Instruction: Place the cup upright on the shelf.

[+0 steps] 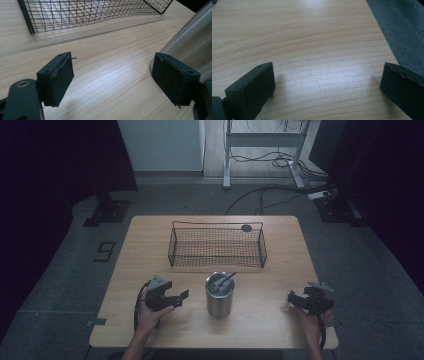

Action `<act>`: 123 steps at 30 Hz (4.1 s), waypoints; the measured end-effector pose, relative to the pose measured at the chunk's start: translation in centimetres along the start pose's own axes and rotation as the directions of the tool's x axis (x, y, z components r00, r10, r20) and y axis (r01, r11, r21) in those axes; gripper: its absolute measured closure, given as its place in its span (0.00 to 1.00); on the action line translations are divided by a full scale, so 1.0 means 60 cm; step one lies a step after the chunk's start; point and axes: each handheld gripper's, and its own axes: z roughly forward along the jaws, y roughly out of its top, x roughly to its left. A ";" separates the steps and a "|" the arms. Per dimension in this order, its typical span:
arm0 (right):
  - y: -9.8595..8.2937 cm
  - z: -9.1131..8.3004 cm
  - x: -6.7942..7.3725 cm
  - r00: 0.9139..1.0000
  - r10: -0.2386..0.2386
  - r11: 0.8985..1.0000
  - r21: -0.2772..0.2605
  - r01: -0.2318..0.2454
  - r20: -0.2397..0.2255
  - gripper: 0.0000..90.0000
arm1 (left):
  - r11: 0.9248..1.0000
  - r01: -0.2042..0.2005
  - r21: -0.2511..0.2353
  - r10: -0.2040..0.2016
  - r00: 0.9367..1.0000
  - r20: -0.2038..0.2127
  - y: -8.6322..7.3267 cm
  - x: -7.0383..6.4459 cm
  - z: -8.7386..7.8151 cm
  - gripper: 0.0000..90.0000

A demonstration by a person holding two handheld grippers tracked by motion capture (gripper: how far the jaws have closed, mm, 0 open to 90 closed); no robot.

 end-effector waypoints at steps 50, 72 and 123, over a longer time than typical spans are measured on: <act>-0.001 -0.001 -0.003 1.000 0.001 1.000 -0.001 -0.001 0.002 0.00 | 0.995 0.009 -0.104 -0.005 0.999 0.039 0.034 -0.005 -0.057 0.21; -0.003 -0.003 -0.004 1.000 0.008 1.000 -0.002 -0.008 0.009 0.00 | 0.990 -0.077 -0.118 0.096 0.981 0.167 0.067 -0.064 -0.063 0.14; -0.004 -0.004 -0.005 1.000 0.017 1.000 -0.003 -0.017 0.021 0.00 | 0.968 -0.242 -0.066 0.249 0.957 0.149 0.071 -0.196 0.042 0.00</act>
